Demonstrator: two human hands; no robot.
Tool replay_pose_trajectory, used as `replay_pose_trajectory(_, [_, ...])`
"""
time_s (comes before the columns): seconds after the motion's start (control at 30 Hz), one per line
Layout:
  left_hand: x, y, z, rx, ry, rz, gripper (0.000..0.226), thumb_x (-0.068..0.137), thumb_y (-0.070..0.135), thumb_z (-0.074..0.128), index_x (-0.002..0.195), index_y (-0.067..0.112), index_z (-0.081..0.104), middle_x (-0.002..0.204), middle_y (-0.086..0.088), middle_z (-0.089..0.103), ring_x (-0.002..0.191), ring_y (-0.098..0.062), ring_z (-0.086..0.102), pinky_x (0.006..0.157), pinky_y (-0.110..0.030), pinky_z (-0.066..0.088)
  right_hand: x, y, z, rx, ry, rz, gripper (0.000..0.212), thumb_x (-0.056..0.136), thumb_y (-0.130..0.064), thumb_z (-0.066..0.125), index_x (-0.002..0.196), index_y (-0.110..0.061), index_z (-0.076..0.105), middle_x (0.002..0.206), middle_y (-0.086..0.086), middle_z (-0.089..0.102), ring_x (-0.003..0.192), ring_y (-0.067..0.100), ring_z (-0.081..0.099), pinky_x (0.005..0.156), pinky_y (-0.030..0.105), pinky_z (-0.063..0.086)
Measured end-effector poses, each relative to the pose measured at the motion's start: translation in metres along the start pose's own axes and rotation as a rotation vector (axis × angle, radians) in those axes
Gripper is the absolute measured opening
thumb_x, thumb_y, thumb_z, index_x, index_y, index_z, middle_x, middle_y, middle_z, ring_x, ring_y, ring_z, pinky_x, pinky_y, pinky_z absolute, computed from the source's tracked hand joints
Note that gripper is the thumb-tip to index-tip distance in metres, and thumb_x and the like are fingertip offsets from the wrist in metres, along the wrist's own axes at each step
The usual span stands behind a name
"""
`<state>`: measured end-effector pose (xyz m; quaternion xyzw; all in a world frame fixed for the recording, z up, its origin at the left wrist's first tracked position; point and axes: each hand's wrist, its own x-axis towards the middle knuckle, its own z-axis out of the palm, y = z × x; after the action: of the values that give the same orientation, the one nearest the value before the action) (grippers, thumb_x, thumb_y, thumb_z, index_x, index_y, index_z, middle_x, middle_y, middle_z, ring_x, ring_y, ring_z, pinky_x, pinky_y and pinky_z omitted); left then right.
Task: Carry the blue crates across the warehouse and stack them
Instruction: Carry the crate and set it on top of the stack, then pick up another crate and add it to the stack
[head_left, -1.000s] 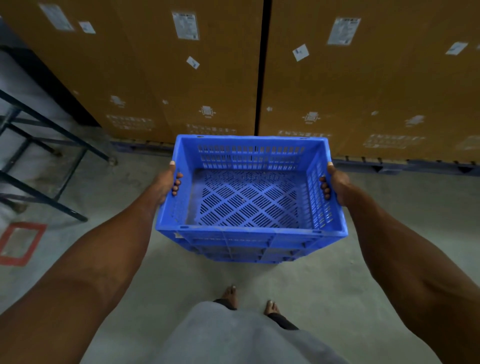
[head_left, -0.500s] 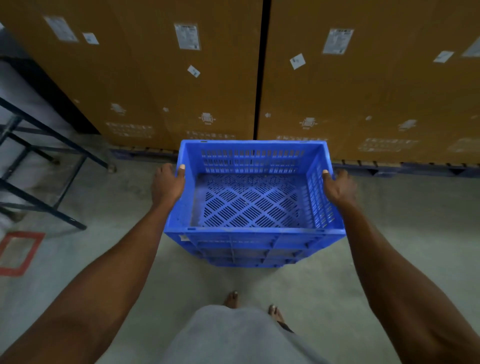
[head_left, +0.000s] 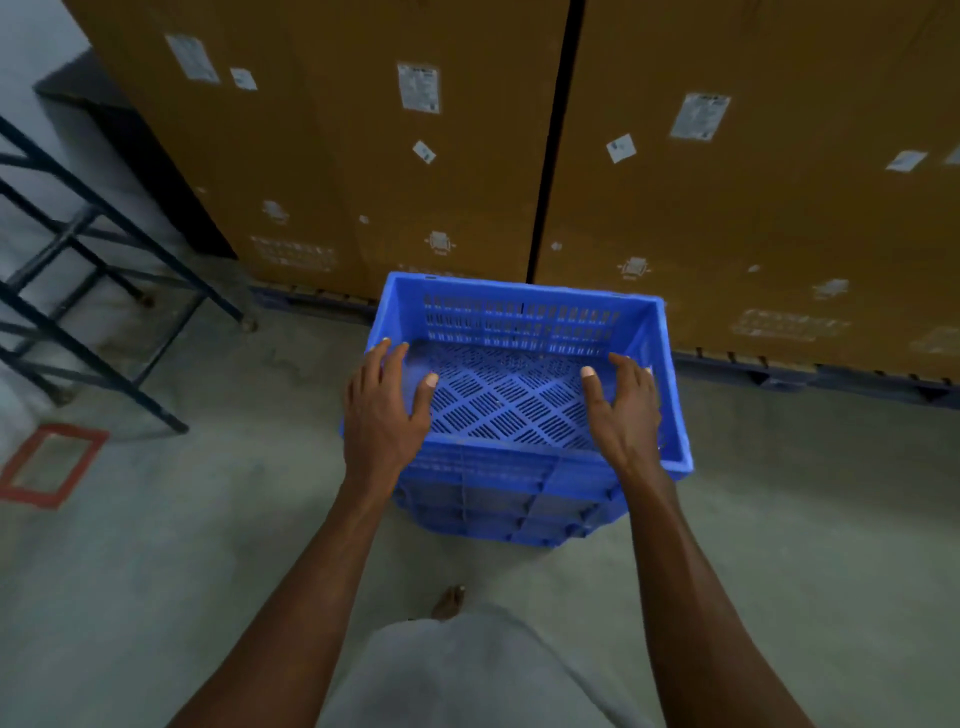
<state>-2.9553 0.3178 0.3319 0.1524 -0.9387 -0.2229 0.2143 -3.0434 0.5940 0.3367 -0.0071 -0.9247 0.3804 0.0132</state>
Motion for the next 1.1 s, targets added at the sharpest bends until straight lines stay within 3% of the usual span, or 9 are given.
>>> replay_pose_trajectory(0.27, [-0.121,-0.027,-0.051,0.080,0.140,-0.299,0.053,0.097,0.046,0.052,0.136,0.011,0.058,0.144,-0.013,0.054,0.133,-0.029,0.049,0.107,-0.042,0.039,-0.059,-0.046,0.037,0.066,-0.207,-0.263,0.060,0.099,-0.053,0.046,0.147,-0.017,0.042,0.157,0.006,0.036,0.151,0.023,0.017,0.119,0.051,0.019])
replay_pose_trajectory(0.4, [-0.199,-0.044,-0.089,0.122,0.218,-0.499,0.057,0.097,0.050,0.046,0.138,0.012,0.056,0.146,-0.012,0.052,0.135,-0.029,0.047,0.108,-0.041,0.038,-0.108,-0.070,0.074,0.028,-0.394,-0.458,0.069,0.093,-0.061,0.040,0.143,-0.013,0.048,0.150,0.012,0.044,0.146,0.034,0.028,0.116,0.053,0.026])
replay_pose_trajectory(0.5, [-0.272,-0.052,-0.122,0.133,0.293,-0.706,0.065,0.098,0.057,0.038,0.142,0.013,0.052,0.151,-0.011,0.046,0.141,-0.027,0.041,0.112,-0.041,0.034,-0.167,-0.093,0.108,-0.050,-0.627,-0.633,0.080,0.090,-0.069,0.033,0.146,-0.014,0.044,0.154,0.011,0.041,0.146,0.035,0.027,0.118,0.051,0.022])
replay_pose_trajectory(0.6, [-0.355,-0.064,-0.154,0.174,0.382,-0.869,0.066,0.098,0.060,0.035,0.144,0.015,0.050,0.154,-0.008,0.044,0.143,-0.026,0.038,0.113,-0.042,0.033,-0.241,-0.121,0.139,-0.100,-0.844,-0.790,0.077,0.091,-0.070,0.034,0.147,-0.017,0.042,0.155,0.008,0.037,0.148,0.031,0.021,0.119,0.050,0.021])
replay_pose_trajectory(0.73, [-0.475,-0.081,-0.203,0.211,0.552,-1.119,0.064,0.099,0.059,0.037,0.143,0.015,0.051,0.153,-0.009,0.046,0.143,-0.027,0.039,0.114,-0.047,0.034,-0.351,-0.151,0.178,-0.107,-1.043,-1.008,0.090,0.087,-0.080,0.022,0.144,-0.014,0.047,0.151,0.010,0.044,0.144,0.030,0.031,0.120,0.042,0.022])
replay_pose_trajectory(0.97, [-0.695,-0.085,-0.288,0.286,0.779,-1.467,0.066,0.097,0.061,0.036,0.143,0.017,0.051,0.154,-0.008,0.045,0.143,-0.025,0.038,0.114,-0.048,0.034,-0.603,-0.175,0.226,-0.046,-1.345,-1.169,0.047,0.099,-0.041,0.053,0.134,-0.010,0.055,0.139,0.012,0.055,0.132,0.030,0.046,0.114,0.046,0.033])
replay_pose_trajectory(1.1, [-0.804,-0.075,-0.337,0.338,0.932,-1.652,0.064,0.097,0.060,0.034,0.142,0.019,0.052,0.155,-0.005,0.043,0.144,-0.022,0.034,0.117,-0.045,0.030,-0.748,-0.177,0.228,-0.082,-1.539,-1.351,0.054,0.098,-0.051,0.045,0.140,-0.017,0.050,0.144,0.005,0.050,0.136,0.024,0.042,0.115,0.044,0.033])
